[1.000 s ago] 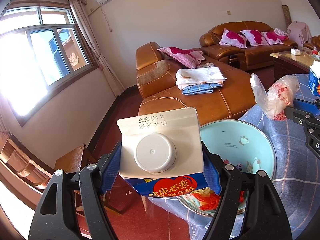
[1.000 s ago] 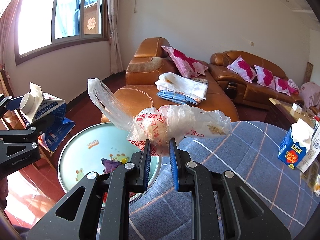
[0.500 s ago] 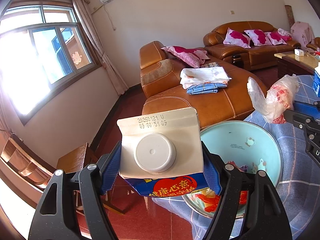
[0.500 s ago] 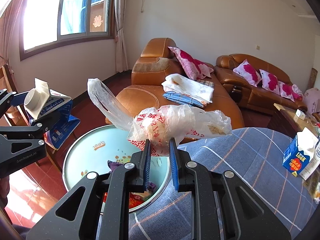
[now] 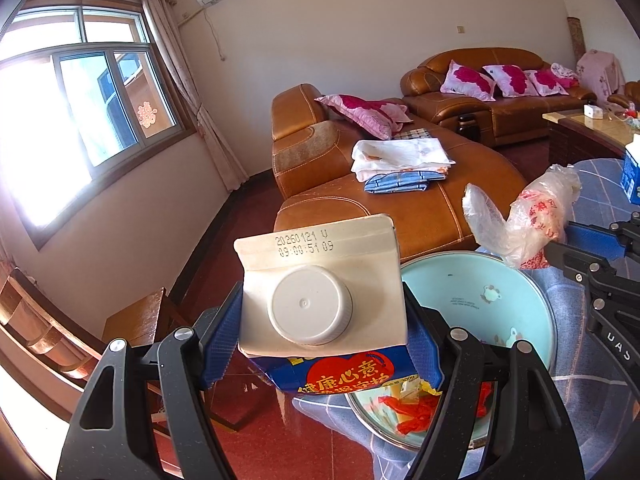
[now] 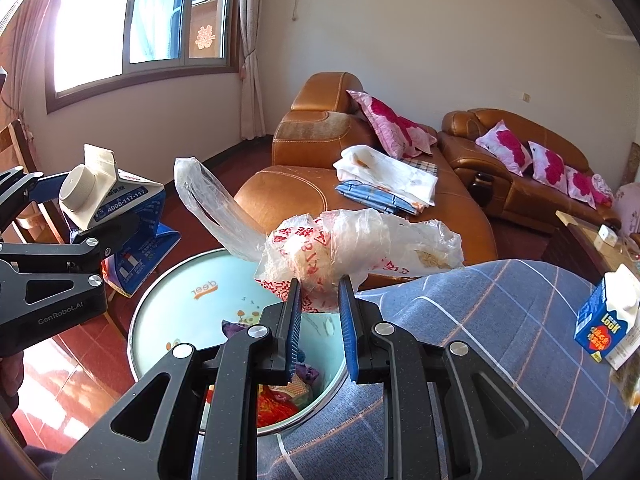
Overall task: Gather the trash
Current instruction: 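Open the right tool over the bin to drop the clear bread bag, then open the left tool over the bin to drop the milk carton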
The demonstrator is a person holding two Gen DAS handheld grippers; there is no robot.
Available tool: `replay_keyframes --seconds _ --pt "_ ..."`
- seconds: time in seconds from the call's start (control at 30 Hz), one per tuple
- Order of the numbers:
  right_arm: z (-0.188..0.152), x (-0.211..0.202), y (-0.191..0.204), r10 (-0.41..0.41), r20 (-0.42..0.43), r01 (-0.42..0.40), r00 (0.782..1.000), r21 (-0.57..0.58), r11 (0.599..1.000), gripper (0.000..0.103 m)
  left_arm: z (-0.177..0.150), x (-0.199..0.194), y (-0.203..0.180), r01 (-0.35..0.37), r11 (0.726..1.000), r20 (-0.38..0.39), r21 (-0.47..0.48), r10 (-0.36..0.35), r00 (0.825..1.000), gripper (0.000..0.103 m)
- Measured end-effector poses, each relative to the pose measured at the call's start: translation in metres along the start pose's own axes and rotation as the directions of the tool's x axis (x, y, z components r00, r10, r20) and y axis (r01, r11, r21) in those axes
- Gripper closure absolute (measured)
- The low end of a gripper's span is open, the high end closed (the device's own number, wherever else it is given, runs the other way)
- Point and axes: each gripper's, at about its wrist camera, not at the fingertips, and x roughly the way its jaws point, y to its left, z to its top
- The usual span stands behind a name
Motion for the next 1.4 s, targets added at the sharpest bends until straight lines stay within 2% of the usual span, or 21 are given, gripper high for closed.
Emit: replay_keyframes --seconds 0.13,0.2,0.23,0.3,0.4,0.43,0.47,0.63,0.9,1.4 --pt "0.001 0.001 0.001 0.022 0.009 -0.022 1.000 -0.005 1.000 0.079 0.003 0.001 -0.002 0.009 1.000 0.004 -0.004 -0.009 1.000 0.030" --pt "0.001 0.001 0.002 0.031 0.019 -0.031 0.999 -0.012 0.999 0.062 0.004 0.001 -0.002 0.020 1.000 0.000 -0.007 -0.020 1.000 0.030" --pt "0.001 0.000 0.002 0.036 0.022 -0.036 0.999 -0.013 0.999 0.061 0.003 0.001 -0.002 0.022 1.000 -0.001 -0.010 -0.022 1.000 0.030" --pt "0.001 -0.001 0.003 0.034 0.021 -0.034 0.999 -0.008 0.999 0.057 0.003 -0.001 0.000 0.016 1.000 0.009 -0.015 -0.016 1.000 0.020" --pt "0.000 -0.005 -0.001 0.025 0.034 -0.025 0.999 0.010 1.000 0.049 0.003 -0.005 0.000 0.019 1.000 0.016 -0.013 -0.019 1.000 0.015" --pt "0.000 -0.008 -0.003 0.018 0.041 -0.019 0.999 0.017 1.000 0.047 0.003 -0.007 -0.001 0.015 1.000 0.021 -0.015 -0.014 1.000 0.008" --pt "-0.001 -0.011 -0.004 0.008 0.052 -0.009 0.999 0.023 1.000 0.044 0.003 -0.009 -0.001 0.006 1.000 0.030 -0.019 -0.006 1.000 0.006" --pt "-0.009 -0.031 -0.013 -0.052 0.115 0.048 0.992 0.041 0.998 0.040 0.002 -0.021 0.001 0.018 0.999 0.051 -0.049 -0.016 0.999 0.006" --pt "-0.024 -0.049 -0.026 -0.113 0.153 0.099 0.982 0.101 0.990 0.037 0.004 -0.036 0.009 0.022 0.994 0.090 -0.104 -0.013 0.996 0.006" --pt "-0.024 -0.058 -0.031 -0.125 0.174 0.106 0.977 0.116 0.988 0.034 0.005 -0.044 0.010 0.024 0.994 0.108 -0.109 -0.012 0.994 0.006"
